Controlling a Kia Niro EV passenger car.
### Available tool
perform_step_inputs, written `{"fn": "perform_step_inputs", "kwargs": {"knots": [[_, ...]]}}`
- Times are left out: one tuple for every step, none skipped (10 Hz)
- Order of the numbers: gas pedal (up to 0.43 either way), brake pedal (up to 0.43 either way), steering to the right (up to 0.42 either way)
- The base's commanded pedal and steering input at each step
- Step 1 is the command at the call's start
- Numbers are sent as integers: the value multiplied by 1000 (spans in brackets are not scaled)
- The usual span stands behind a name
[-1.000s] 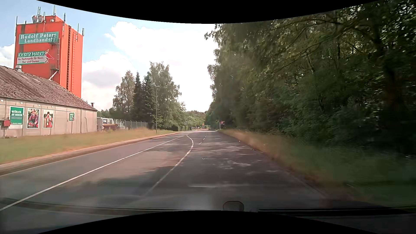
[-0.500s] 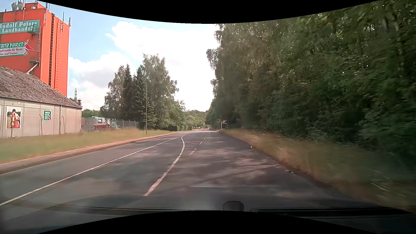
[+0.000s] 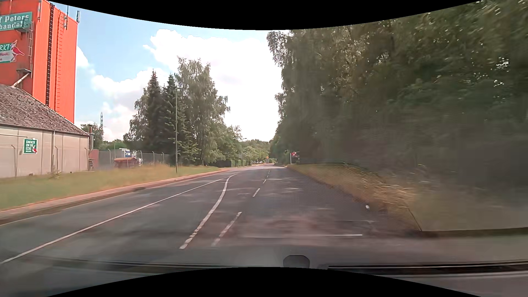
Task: Follow the waypoints while adhering to traffic rules and regulations
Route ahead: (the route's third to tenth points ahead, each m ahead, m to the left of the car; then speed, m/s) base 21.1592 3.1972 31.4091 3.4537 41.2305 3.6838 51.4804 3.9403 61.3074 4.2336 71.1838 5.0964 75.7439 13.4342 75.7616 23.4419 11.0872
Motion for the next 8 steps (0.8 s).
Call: {"fn": "perform_step_inputs", "kwargs": {"knots": [[8,0,-39],[8,0,-38],[8,0,-39],[8,0,-39],[8,0,-39],[8,0,-38],[8,0,-38],[8,0,-35]]}}
